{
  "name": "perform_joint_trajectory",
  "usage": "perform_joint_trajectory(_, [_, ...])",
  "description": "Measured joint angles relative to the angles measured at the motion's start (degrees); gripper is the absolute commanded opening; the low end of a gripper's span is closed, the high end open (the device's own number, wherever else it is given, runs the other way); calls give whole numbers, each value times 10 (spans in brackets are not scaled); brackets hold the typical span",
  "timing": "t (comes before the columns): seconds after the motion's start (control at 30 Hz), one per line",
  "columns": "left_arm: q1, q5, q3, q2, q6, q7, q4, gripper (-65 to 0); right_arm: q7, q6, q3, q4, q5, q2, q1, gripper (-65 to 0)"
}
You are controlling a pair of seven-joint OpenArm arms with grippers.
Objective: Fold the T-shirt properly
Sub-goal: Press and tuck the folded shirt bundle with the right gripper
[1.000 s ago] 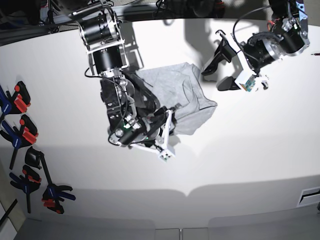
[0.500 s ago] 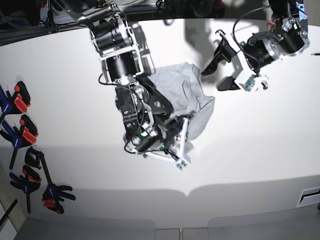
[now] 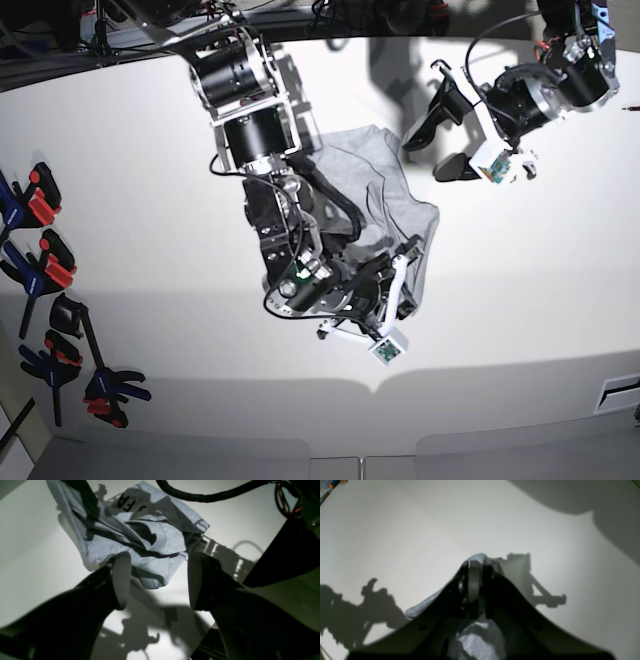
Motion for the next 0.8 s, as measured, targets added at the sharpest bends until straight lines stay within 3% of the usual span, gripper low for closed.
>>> perform_joint_trajectory(0.07, [0, 0, 0, 0, 0, 0, 0, -319, -1, 0, 0, 0, 2, 0, 0, -460])
perform_joint_trajectory(0.13, [0, 0, 0, 0, 0, 0, 0, -319, -7, 0, 0, 0, 14, 0, 0, -419])
perform_joint_trajectory(0.37, [0, 1, 0, 0, 0, 0, 0, -319, -92, 0, 0, 0, 14, 0, 0, -419])
perform_joint_trajectory(0.47, [0, 11, 0, 0, 0, -1, 0, -319, -148, 30, 0, 9, 16, 1, 0, -419])
perform_joint_trajectory(0.67, [0, 11, 0, 0, 0, 0, 0, -319, -290, 65, -4, 89, 213, 8, 0, -419])
perform_joint_trajectory(0.73, [0, 11, 0, 0, 0, -1, 0, -319, -289, 65, -3, 128, 270, 28, -6, -419])
perform_joint_trajectory(0.8, [0, 12, 0, 0, 0, -4, 0, -319, -290, 74, -2, 182, 290, 50, -21, -419])
